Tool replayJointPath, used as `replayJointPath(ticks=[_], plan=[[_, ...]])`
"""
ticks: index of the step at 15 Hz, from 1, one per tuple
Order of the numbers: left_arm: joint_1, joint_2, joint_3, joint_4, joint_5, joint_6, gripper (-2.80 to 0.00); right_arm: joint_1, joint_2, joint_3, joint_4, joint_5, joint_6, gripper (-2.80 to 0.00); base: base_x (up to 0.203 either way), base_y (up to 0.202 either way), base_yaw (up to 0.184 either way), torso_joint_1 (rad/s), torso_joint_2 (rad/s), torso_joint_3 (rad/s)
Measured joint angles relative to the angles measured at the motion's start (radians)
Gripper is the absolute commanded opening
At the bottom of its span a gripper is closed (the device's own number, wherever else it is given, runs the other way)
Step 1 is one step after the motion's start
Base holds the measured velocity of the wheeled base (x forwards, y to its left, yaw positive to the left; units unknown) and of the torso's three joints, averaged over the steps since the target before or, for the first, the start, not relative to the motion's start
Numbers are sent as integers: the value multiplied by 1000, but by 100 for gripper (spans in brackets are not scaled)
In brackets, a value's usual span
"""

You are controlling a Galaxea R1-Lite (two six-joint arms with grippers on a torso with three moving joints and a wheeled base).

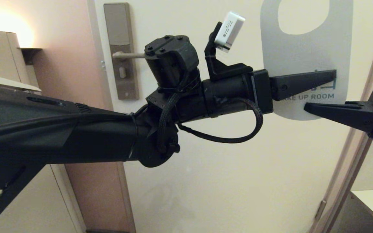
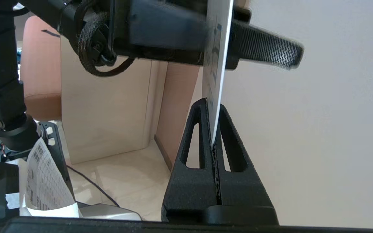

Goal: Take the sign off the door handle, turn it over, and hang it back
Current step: Hand it to the other hand, then hang the sign back with the other side facing out

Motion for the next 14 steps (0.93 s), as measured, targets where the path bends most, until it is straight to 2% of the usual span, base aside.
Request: replayJointPath(ticks=[5, 11, 14], plan=[[47, -66, 142, -32, -3, 8, 0, -5, -4, 29, 0, -4, 0, -280, 0, 0, 0, 0, 0, 0], [162, -215, 354, -40, -16, 11, 0, -35, -2, 37, -2, -4, 0, -280, 0, 0, 0, 0, 0, 0], [225, -289, 429, -40, -17, 15, 0, -75, -1, 37, -2, -4, 1, -280, 0, 0, 0, 0, 0, 0]])
